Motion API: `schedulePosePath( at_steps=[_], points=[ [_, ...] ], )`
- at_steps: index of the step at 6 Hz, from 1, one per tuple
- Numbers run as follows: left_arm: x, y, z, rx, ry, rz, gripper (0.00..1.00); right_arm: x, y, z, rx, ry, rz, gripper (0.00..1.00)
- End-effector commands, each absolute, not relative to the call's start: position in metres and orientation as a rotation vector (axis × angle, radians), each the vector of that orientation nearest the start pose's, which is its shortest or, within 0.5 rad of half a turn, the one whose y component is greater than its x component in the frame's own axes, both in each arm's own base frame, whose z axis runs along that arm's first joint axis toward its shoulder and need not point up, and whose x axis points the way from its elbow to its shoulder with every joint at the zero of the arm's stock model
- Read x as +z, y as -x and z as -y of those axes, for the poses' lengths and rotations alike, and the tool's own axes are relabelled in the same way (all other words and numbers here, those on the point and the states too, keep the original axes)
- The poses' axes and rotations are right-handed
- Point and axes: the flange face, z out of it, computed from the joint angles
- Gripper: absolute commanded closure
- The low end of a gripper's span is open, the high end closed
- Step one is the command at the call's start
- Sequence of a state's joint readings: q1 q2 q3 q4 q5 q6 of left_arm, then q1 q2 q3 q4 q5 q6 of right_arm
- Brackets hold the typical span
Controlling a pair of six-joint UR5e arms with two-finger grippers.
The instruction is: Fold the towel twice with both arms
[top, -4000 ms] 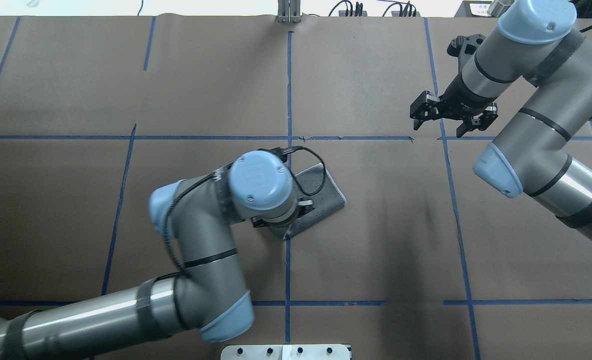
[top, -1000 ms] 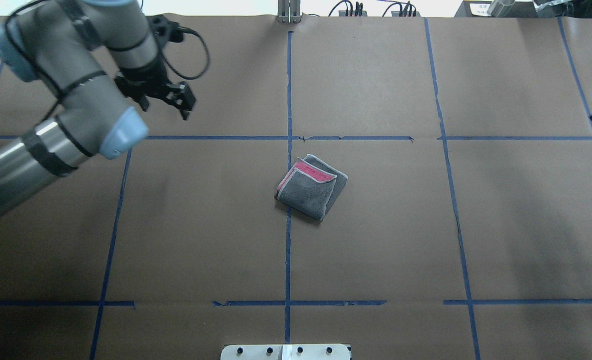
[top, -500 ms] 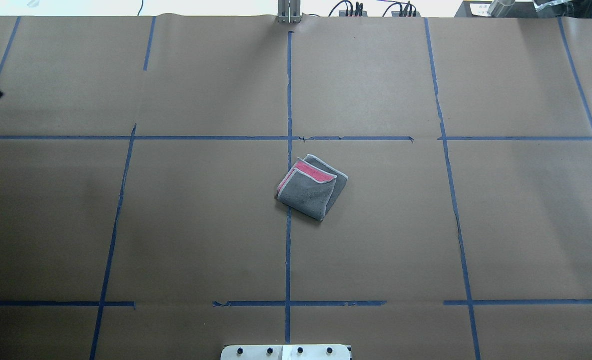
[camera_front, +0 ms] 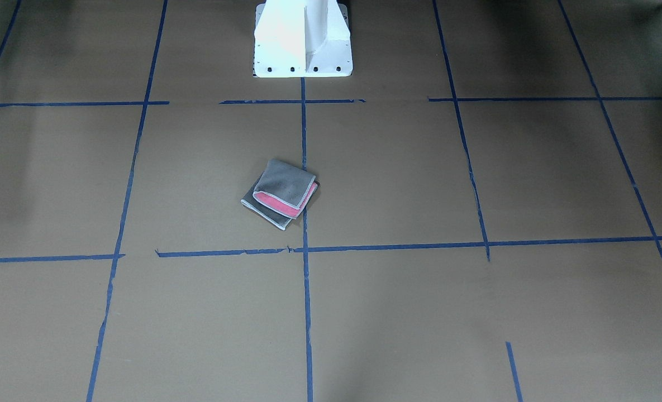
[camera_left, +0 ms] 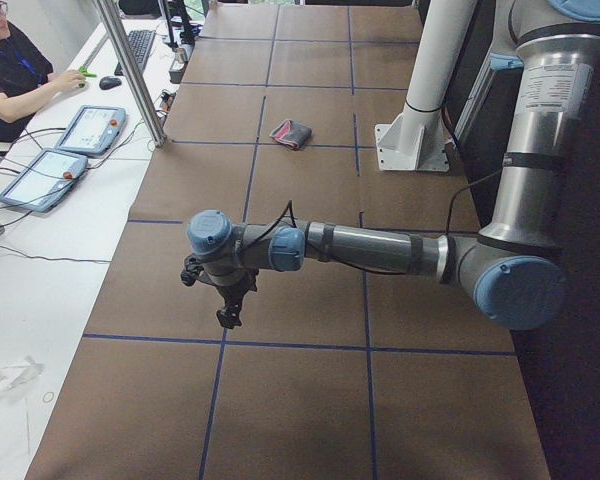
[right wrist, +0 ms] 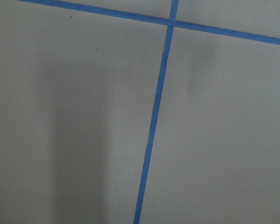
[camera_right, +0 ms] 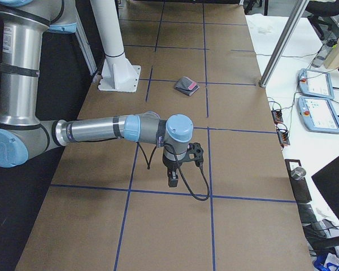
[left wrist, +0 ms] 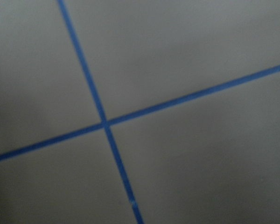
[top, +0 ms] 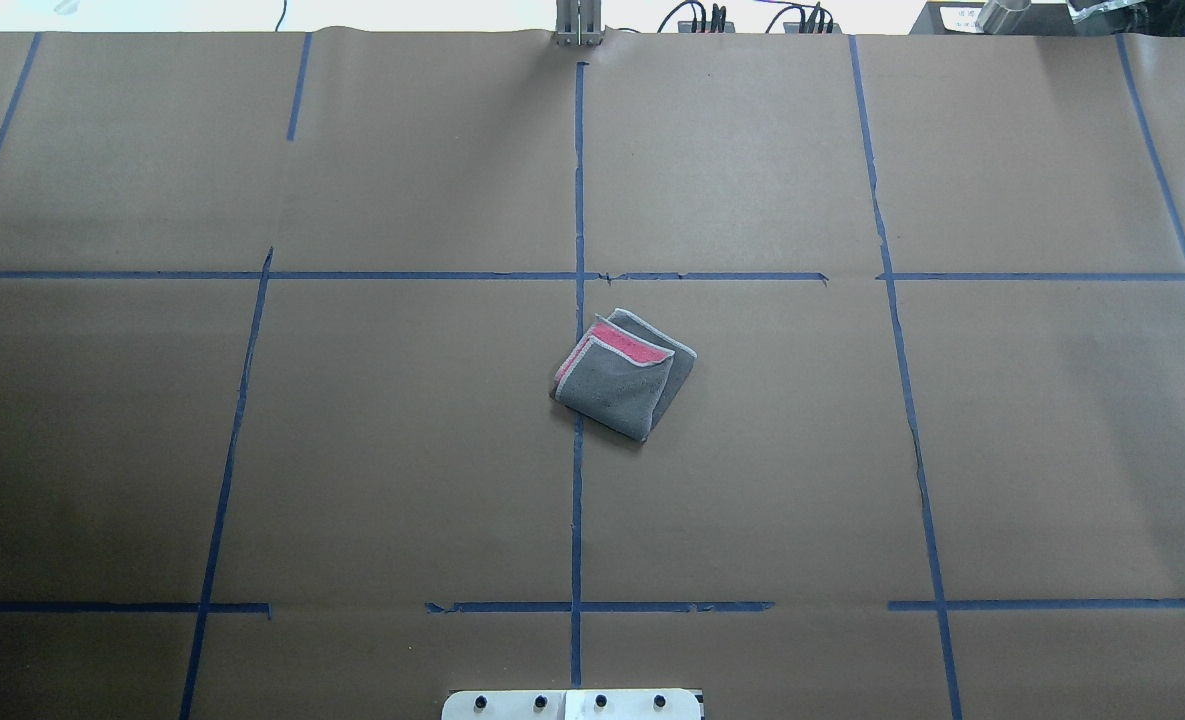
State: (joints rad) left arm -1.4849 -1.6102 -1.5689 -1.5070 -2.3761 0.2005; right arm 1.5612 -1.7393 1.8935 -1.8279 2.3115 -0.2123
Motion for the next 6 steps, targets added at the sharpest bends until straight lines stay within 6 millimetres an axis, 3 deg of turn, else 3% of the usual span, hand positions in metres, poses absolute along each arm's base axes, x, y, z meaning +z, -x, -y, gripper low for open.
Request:
schedulePosePath(
  at_steps=[1,3,4,6],
  points=[
    [0.674,0.025,0.483,0.218,0.034,-0.802,0.0,0.605,-0.062,0.409,-0.166,0.024,0.747,0.0],
    [0.645,0.034,0.48,0.228,-0.029,-0.784,0.0,0.604,-0.062,0.409,-0.162,0.023,0.747,0.0],
    [0.658,0.034,0.468,0.219,-0.003,-0.787,0.0,0.605,-0.062,0.41,-0.165,0.017,0.746,0.0],
    [0.668,0.035,0.465,0.21,0.019,-0.786,0.0,0.617,-0.062,0.41,-0.158,0.037,0.748,0.0]
  ],
)
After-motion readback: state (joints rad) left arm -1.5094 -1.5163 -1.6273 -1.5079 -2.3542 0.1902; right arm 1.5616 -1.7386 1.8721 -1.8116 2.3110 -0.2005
